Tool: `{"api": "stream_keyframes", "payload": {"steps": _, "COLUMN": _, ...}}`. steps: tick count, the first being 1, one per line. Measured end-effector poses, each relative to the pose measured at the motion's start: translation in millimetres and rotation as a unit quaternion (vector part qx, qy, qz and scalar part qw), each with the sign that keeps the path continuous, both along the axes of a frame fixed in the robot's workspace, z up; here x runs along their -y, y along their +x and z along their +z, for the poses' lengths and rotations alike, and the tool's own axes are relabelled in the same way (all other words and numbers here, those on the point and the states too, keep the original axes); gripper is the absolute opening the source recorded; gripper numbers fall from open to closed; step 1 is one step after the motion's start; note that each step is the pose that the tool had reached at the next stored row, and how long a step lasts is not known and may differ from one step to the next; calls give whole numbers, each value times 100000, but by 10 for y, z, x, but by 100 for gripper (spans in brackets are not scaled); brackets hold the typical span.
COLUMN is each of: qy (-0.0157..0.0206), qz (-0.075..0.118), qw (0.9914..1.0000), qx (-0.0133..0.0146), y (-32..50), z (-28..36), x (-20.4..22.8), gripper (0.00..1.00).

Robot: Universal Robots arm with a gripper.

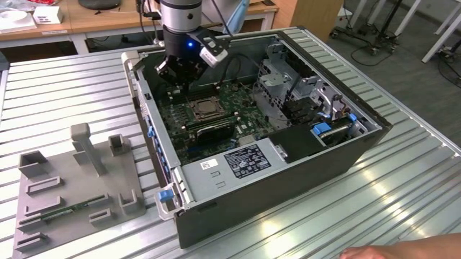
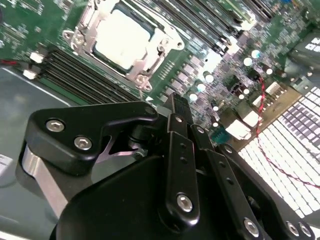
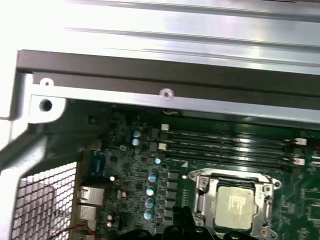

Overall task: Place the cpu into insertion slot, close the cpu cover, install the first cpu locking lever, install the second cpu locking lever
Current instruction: 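Install the first cpu locking lever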

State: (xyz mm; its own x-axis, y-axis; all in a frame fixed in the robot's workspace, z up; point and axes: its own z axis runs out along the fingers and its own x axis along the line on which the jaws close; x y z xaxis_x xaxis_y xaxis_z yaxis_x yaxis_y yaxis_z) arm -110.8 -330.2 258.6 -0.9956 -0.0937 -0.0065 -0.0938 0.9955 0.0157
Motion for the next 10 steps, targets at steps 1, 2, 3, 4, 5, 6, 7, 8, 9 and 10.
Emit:
{"api": "stream_keyframes", "payload": {"steps": 1, "qy": 0, "qz": 3, "qw": 100000, "qx": -1, "y": -19, "z": 0, "x": 0, "gripper": 11}}
{"api": "stream_keyframes", "payload": {"steps": 2, "qy": 4, "qz": 2, "qw": 100000, "qx": 5, "y": -28, "z": -1, "x": 0, "gripper": 11}}
{"api": "stream_keyframes", "payload": {"steps": 3, "qy": 4, "qz": 1, "qw": 100000, "qx": 2, "y": -30, "z": -1, "x": -1, "gripper": 11}}
{"api": "stream_keyframes", "payload": {"steps": 4, "qy": -1, "qz": 0, "qw": 100000, "qx": -1, "y": -33, "z": -1, "x": -1, "gripper": 11}}
{"api": "stream_keyframes", "payload": {"steps": 5, "qy": 0, "qz": 4, "qw": 100000, "qx": -1, "y": -44, "z": -1, "x": -2, "gripper": 11}}
{"api": "stream_keyframes", "payload": {"steps": 6, "qy": 0, "qz": 3, "qw": 100000, "qx": -1, "y": -55, "z": -2, "x": -7, "gripper": 11}}
{"api": "stream_keyframes", "payload": {"steps": 7, "qy": 1, "qz": 2, "qw": 100000, "qx": -3, "y": -67, "z": -3, "x": -13, "gripper": 11}}
{"api": "stream_keyframes", "payload": {"steps": 8, "qy": -1, "qz": 0, "qw": 100000, "qx": -6, "y": -78, "z": -3, "x": -20, "gripper": 11}}
{"api": "stream_keyframes", "payload": {"steps": 9, "qy": 1, "qz": 0, "qw": 100000, "qx": -2, "y": -88, "z": -4, "x": -26, "gripper": 11}}
{"api": "stream_keyframes", "payload": {"steps": 10, "qy": 4, "qz": -2, "qw": 100000, "qx": -5, "y": -94, "z": -6, "x": -33, "gripper": 11}}
